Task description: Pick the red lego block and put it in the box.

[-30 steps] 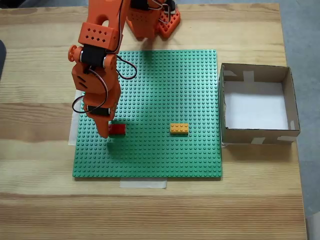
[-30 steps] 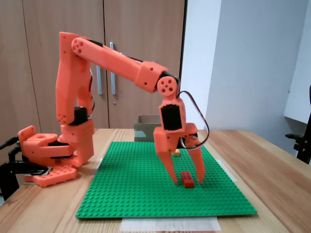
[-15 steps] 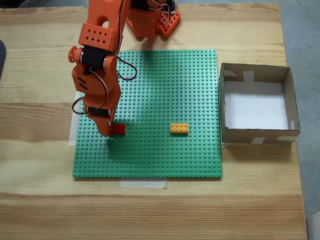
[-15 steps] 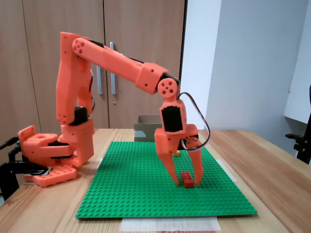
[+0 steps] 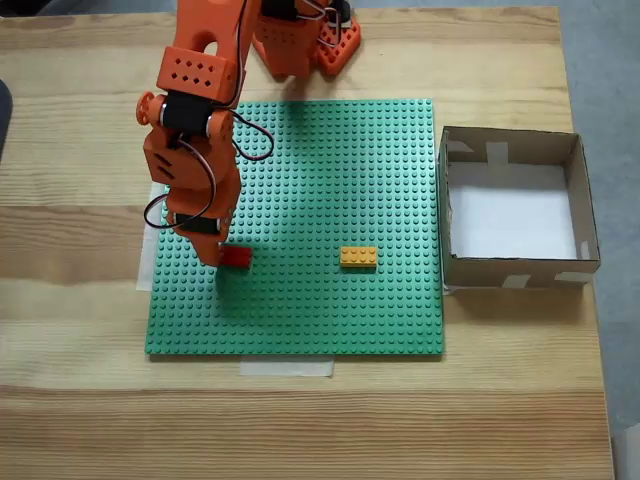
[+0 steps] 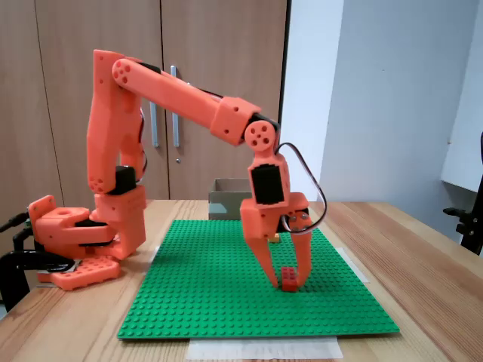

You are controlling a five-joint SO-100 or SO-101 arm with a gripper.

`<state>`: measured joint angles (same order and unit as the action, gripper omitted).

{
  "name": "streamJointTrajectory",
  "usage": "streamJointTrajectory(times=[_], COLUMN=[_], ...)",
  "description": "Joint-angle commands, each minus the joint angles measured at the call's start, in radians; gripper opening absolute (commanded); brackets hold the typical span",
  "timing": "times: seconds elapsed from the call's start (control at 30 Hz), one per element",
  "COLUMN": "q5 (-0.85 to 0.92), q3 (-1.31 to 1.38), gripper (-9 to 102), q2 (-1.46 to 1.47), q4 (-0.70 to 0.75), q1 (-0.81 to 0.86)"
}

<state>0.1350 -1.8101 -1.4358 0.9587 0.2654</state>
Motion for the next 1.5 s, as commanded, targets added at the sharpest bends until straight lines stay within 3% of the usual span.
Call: streamJointTrajectory(times=[0.0, 0.4, 0.9, 1.47], q5=[0.006, 0.009, 0.003, -0.021], q3=[0.037, 0.038, 0.038, -0.107], gripper=[12, 2, -1, -1], q2=[-0.006, -0.009, -0.031, -0.291], q4=[-0.009, -0.012, -0.017, -0.026], q1=[0.009, 0.014, 0.028, 0.035])
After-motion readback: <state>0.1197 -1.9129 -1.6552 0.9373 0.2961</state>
